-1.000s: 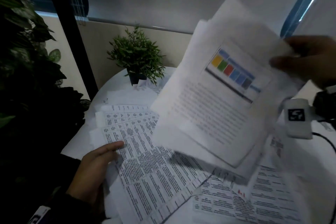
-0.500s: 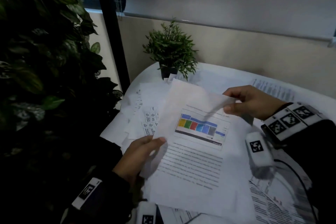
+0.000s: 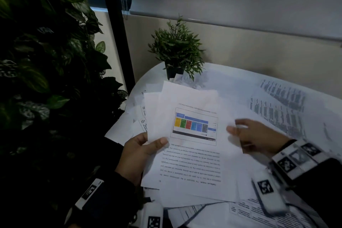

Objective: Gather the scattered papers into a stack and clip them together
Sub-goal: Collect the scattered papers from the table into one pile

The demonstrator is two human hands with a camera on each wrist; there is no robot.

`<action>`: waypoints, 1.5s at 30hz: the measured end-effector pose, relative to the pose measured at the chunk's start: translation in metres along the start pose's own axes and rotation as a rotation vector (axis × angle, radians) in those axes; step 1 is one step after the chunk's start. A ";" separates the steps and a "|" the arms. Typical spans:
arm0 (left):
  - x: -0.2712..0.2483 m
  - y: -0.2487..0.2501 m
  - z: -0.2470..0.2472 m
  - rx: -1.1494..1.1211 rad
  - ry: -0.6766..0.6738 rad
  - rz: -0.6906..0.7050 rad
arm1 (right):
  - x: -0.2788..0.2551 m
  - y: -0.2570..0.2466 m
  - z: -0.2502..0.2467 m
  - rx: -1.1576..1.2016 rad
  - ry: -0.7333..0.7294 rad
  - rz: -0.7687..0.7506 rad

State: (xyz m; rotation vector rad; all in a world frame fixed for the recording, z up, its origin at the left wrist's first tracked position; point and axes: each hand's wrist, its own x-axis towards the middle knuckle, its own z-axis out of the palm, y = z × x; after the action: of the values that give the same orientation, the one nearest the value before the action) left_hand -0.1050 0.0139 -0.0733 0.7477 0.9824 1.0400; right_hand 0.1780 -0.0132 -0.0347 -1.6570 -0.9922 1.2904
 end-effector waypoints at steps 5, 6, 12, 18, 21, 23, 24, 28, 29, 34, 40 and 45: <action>-0.003 -0.001 0.002 0.008 -0.001 -0.023 | -0.008 0.025 0.000 0.088 -0.042 -0.134; -0.004 -0.001 0.002 0.020 0.009 -0.016 | -0.007 0.028 -0.003 0.124 -0.029 -0.149; 0.000 -0.004 -0.002 0.072 0.080 0.022 | -0.015 0.027 -0.025 0.159 0.044 -0.154; -0.006 0.000 0.005 0.049 0.032 0.016 | -0.016 0.032 -0.028 0.144 0.077 -0.187; -0.009 0.001 0.006 -0.003 0.023 0.027 | -0.018 0.028 -0.025 0.109 0.160 -0.182; -0.010 0.003 0.006 -0.053 0.022 0.028 | -0.014 0.031 -0.039 0.061 0.329 -0.216; -0.011 0.004 0.006 -0.061 0.014 0.034 | -0.013 0.031 -0.048 0.007 0.415 -0.225; -0.011 0.003 0.005 -0.058 0.018 0.055 | -0.013 0.034 -0.085 -0.107 0.676 -0.215; -0.010 0.003 0.005 -0.049 0.023 0.058 | -0.015 0.031 -0.092 -0.125 0.744 -0.239; -0.006 -0.001 0.004 -0.058 0.035 0.063 | -0.025 0.007 -0.092 -0.139 0.738 -0.258; -0.005 -0.005 0.007 -0.067 0.023 0.095 | -0.038 0.013 -0.009 0.078 0.192 -0.028; -0.007 0.000 0.010 -0.074 0.033 0.069 | -0.026 0.010 -0.022 0.134 0.388 -0.120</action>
State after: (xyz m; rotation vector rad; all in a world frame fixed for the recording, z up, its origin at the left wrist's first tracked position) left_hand -0.0972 0.0067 -0.0677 0.7089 0.9468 1.1461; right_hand 0.1964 -0.0435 -0.0314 -1.6358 -0.7404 0.8903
